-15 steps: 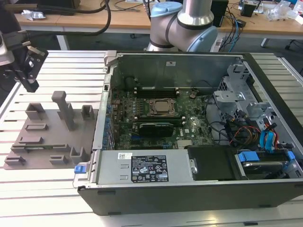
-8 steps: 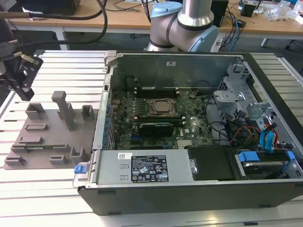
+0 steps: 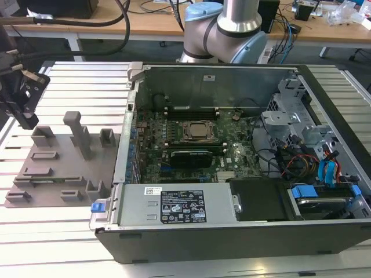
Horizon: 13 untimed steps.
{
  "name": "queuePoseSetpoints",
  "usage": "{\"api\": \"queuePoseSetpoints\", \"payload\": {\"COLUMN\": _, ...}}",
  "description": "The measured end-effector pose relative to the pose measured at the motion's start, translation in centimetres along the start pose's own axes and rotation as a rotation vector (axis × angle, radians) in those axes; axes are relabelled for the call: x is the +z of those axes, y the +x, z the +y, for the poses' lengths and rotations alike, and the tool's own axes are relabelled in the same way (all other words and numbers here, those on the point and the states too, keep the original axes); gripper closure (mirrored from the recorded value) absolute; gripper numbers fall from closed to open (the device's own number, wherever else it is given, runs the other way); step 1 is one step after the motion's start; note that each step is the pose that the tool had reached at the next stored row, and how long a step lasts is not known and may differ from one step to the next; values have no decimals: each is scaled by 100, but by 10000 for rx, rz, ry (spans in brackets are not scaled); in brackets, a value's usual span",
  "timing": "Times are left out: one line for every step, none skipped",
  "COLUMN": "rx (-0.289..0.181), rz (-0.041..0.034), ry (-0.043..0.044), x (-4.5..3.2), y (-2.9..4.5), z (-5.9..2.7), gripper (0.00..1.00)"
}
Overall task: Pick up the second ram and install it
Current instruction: 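Reach for the second ram, then pick up the second ram and move it above second insertion slot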
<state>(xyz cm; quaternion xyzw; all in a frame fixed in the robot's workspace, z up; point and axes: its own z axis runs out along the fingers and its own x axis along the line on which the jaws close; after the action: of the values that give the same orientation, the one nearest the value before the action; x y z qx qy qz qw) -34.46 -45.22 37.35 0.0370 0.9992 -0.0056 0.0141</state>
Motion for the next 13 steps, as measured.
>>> {"api": "queuePoseSetpoints", "payload": {"rx": -10, "rz": 0, "ry": -9, "x": 4, "y": 2, "z": 14, "gripper": 90}}
{"api": "queuePoseSetpoints", "payload": {"rx": -87, "rz": -1, "ry": -13, "x": 7, "y": 5, "z": 29, "gripper": 90}}
{"api": "queuePoseSetpoints", "payload": {"rx": -307, "rz": -2, "ry": -19, "x": 9, "y": 7, "z": 43, "gripper": 90}}
{"api": "queuePoseSetpoints", "payload": {"rx": -433, "rz": -4, "ry": -23, "x": 10, "y": 7, "z": 45, "gripper": 90}}
{"api": "queuePoseSetpoints", "payload": {"rx": -435, "rz": -3, "ry": -23, "x": 10, "y": 8, "z": 45, "gripper": 90}}
{"api": "queuePoseSetpoints", "payload": {"rx": -436, "rz": -3, "ry": -22, "x": 10, "y": 8, "z": 45, "gripper": 90}}
{"api": "queuePoseSetpoints", "payload": {"rx": -438, "rz": -3, "ry": -22, "x": 10, "y": 8, "z": 45, "gripper": 90}}
{"api": "queuePoseSetpoints", "payload": {"rx": -439, "rz": -3, "ry": -23, "x": 10, "y": 8, "z": 45, "gripper": 90}}
{"api": "queuePoseSetpoints", "payload": {"rx": -440, "rz": -3, "ry": -23, "x": 10, "y": 8, "z": 45, "gripper": 90}}
{"api": "queuePoseSetpoints", "payload": {"rx": -441, "rz": -3, "ry": -23, "x": 10, "y": 8, "z": 45, "gripper": 90}}
{"api": "queuePoseSetpoints", "payload": {"rx": -444, "rz": -3, "ry": -23, "x": 10, "y": 8, "z": 45, "gripper": 90}}
{"api": "queuePoseSetpoints", "payload": {"rx": -449, "rz": -4, "ry": -22, "x": 10, "y": 8, "z": 45, "gripper": 90}}
{"api": "queuePoseSetpoints", "payload": {"rx": -498, "rz": -4, "ry": -24, "x": 10, "y": 8, "z": 46, "gripper": 90}}
